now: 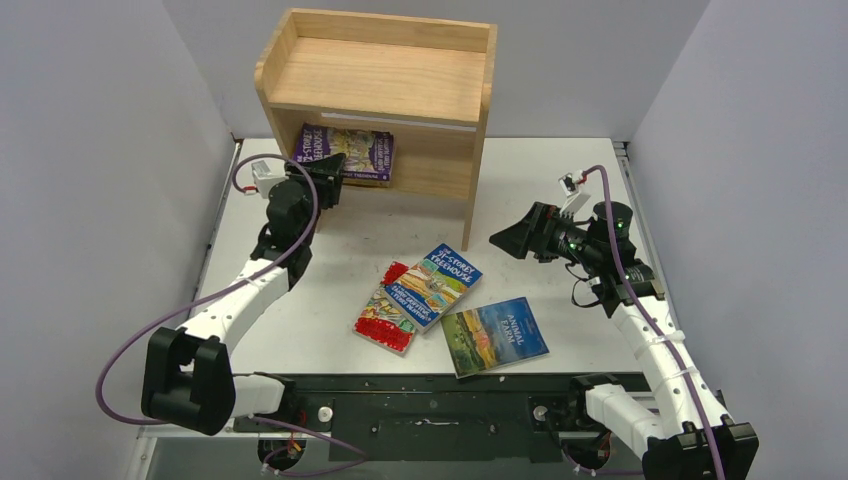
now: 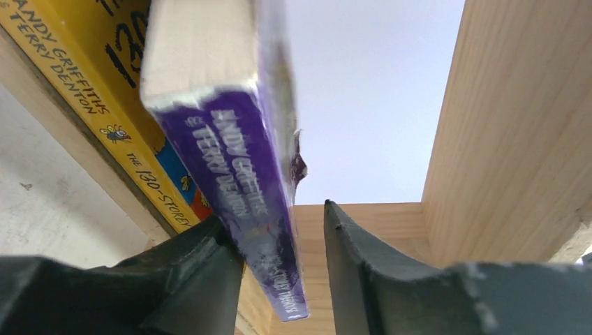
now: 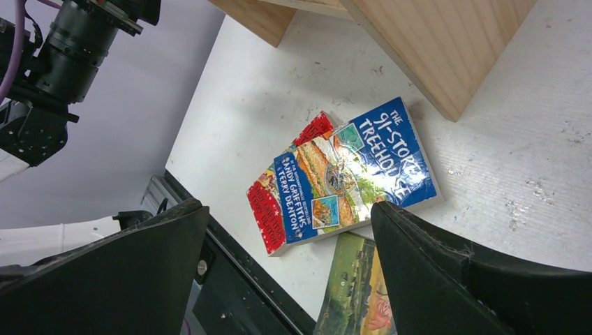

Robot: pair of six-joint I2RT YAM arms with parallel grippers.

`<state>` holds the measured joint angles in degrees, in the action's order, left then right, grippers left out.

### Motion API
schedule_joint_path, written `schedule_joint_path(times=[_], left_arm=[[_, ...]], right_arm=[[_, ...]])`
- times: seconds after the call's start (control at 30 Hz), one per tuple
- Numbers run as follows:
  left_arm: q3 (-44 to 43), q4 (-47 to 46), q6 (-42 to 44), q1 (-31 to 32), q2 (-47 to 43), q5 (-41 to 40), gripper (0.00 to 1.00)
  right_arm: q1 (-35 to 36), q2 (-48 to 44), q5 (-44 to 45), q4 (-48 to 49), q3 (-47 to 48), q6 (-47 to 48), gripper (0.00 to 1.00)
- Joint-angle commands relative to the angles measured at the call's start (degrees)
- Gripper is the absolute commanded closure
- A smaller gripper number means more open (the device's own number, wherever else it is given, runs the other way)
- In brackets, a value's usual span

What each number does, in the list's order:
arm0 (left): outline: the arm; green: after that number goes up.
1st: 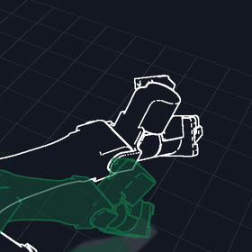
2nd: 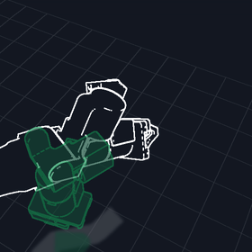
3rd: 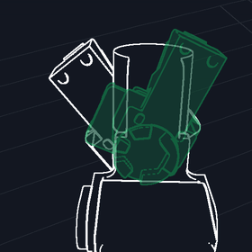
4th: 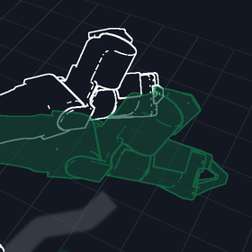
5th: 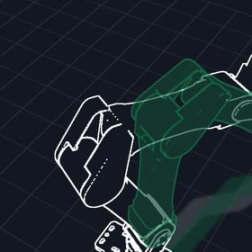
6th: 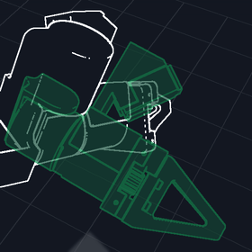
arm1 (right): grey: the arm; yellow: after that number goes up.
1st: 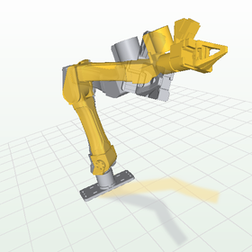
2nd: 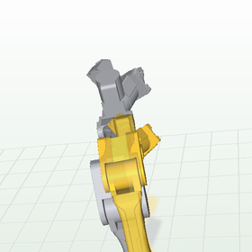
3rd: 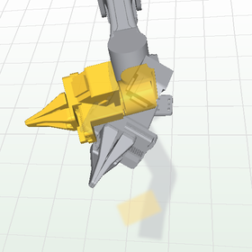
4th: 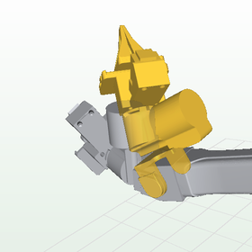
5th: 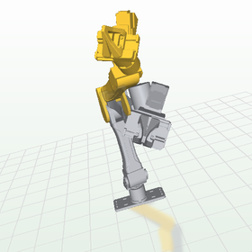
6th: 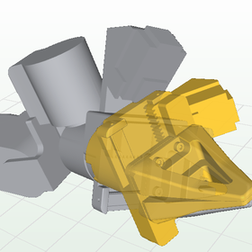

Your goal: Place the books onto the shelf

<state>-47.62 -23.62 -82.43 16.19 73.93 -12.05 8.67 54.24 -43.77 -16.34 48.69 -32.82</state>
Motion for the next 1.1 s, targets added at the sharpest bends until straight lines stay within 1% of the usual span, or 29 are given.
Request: schedule_joint_path(times=[0.0, 0.17, 0.33, 0.43, 0.57, 0.63, 0.77, 0.8, 0.83, 1.07], left_arm=[[-5.33, 1.66, -0.73, -1.04, -2.04, 1.86, 0.51], [-5.58, 6.43, -1.20, -1.17, -3.77, 2.29, 0.29], [-7.21, 12.41, -2.05, -1.55, -4.58, 2.76, 0.21], [-10.03, 18.35, -2.21, -1.60, -4.51, 2.89, 0.13], [-12.57, 23.44, -1.79, -1.60, -4.31, 2.50, 0.03], [-12.75, 23.53, -1.81, -1.67, -4.24, 2.73, 0.03], [-13.52, 26.99, -1.54, -1.68, -3.68, 4.07, 0.03], [-13.75, 27.44, -1.10, -1.69, -3.57, 4.40, 0.01], [-13.82, 27.74, -0.85, -1.68, -3.41, 4.71, 0.03], [-12.23, 27.32, -1.20, -1.88, -4.19, 5.94, 0.03]], right_arm=[[-0.05, -1.24, -0.17, 2.79, -0.60, -0.40, 0.10], [-0.02, -1.28, -0.26, 3.02, -0.77, -0.65, 0.10], [-0.05, -1.24, -0.43, 3.32, -0.95, -0.83, 0.10], [-0.01, -1.33, -0.50, 3.42, -1.13, -0.97, 0.10], [0.02, -1.44, -0.95, 3.92, -1.44, -1.31, 0.10], [-0.01, -1.51, -0.97, 4.11, -1.56, -1.46, 0.10], [-0.01, -1.59, -0.98, 4.12, -1.80, -1.55, 0.10], [-0.01, -1.60, -0.97, 4.12, -1.79, -1.55, 0.10], [-0.04, -1.61, -1.03, 4.17, -1.86, -1.56, 0.10], [-0.01, -1.68, -1.13, 4.21, -2.26, -1.57, 0.10]])
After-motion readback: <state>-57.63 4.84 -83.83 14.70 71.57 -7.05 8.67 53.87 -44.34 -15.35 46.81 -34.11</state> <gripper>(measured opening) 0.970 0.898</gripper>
